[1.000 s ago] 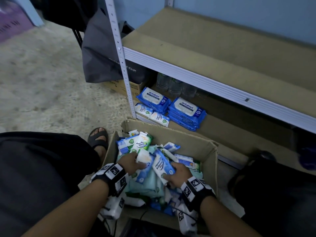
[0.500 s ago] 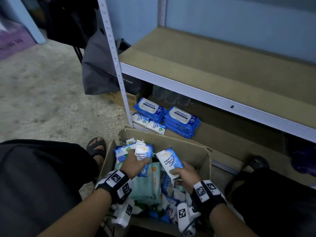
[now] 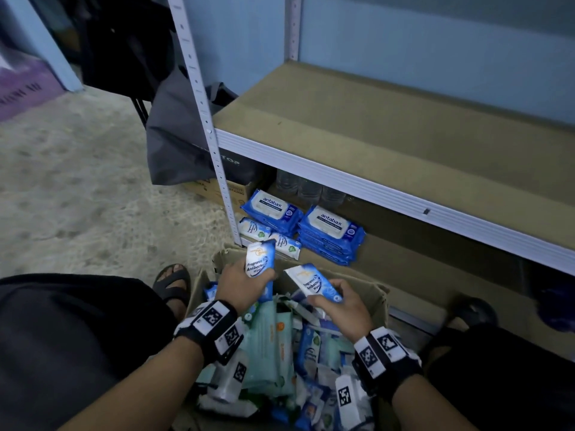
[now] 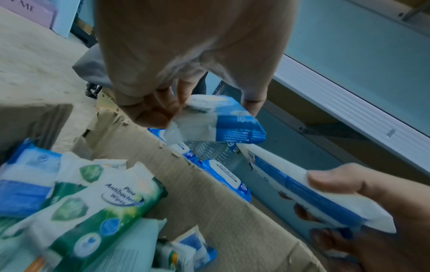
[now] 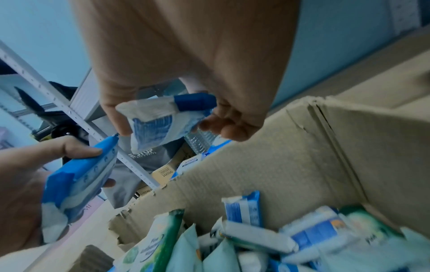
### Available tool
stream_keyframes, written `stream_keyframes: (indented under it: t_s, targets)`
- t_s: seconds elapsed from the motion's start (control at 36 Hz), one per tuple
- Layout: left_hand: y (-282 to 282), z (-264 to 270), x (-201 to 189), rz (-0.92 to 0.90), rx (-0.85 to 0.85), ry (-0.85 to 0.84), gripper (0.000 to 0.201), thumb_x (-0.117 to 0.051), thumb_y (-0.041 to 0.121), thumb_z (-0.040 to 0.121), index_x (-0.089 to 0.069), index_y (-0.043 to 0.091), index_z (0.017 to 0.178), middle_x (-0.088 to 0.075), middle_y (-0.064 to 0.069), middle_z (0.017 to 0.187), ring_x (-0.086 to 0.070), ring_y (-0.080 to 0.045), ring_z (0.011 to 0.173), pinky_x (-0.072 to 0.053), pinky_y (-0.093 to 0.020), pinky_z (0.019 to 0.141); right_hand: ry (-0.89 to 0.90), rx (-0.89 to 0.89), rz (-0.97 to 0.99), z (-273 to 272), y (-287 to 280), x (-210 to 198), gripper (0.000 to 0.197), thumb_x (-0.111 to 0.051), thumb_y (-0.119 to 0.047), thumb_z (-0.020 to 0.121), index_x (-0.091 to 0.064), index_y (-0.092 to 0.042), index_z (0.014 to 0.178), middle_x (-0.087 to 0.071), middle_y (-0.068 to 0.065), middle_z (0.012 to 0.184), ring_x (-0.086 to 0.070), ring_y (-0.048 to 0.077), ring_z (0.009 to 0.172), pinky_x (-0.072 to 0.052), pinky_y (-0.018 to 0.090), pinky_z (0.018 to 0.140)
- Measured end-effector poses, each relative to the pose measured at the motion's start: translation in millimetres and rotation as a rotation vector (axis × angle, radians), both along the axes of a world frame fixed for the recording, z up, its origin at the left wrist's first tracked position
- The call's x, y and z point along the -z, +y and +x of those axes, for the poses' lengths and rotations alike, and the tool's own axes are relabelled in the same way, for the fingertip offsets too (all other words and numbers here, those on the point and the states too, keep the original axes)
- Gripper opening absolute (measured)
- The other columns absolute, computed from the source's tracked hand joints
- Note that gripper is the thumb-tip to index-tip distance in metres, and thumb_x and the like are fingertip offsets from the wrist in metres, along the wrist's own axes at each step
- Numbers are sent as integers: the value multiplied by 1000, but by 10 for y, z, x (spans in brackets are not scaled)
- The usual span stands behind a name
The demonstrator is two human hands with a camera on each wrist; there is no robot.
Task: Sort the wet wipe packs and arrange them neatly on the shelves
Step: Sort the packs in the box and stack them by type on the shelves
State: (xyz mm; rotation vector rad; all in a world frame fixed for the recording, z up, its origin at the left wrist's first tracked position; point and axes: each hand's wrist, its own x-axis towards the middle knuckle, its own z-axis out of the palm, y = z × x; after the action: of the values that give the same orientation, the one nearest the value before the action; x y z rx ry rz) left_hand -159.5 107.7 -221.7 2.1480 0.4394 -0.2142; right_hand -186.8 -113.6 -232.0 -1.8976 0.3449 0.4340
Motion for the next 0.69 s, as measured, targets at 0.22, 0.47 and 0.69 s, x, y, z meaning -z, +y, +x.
stream_keyframes:
  t_s: [0.22, 0.47, 0.69]
  targets:
    - [21, 555, 3, 55, -30, 112, 73, -71, 63, 73, -33, 26, 123, -72, -5, 74, -70, -23, 56, -51, -27, 48, -129, -138, -393, 427, -217, -109, 42, -76, -56, 72, -69, -26, 101, -51, -1, 102, -58, 17, 93, -50, 36, 87]
    - [-12, 1289, 149, 126, 85, 161, 94, -68, 68, 73, -28, 27, 147, -63, -13, 125, -69, -37, 92, -59, -46, 78, -205, -422, -700, 1044, -455, -132, 47, -76, -55, 72, -71, -21, 103, -57, 7, 103, -56, 24, 97, -47, 33, 83]
    - [-30, 1861, 472, 37, -20, 301, 85, -72, 50, 83, -39, 3, 145, -52, -17, 141, -60, -34, 117, -54, -33, 66, -130, -625, -854, 1673, -475, 50, 67, -74, -54, 76, -56, -20, 131, -48, 7, 133, -48, 27, 124, -43, 38, 104]
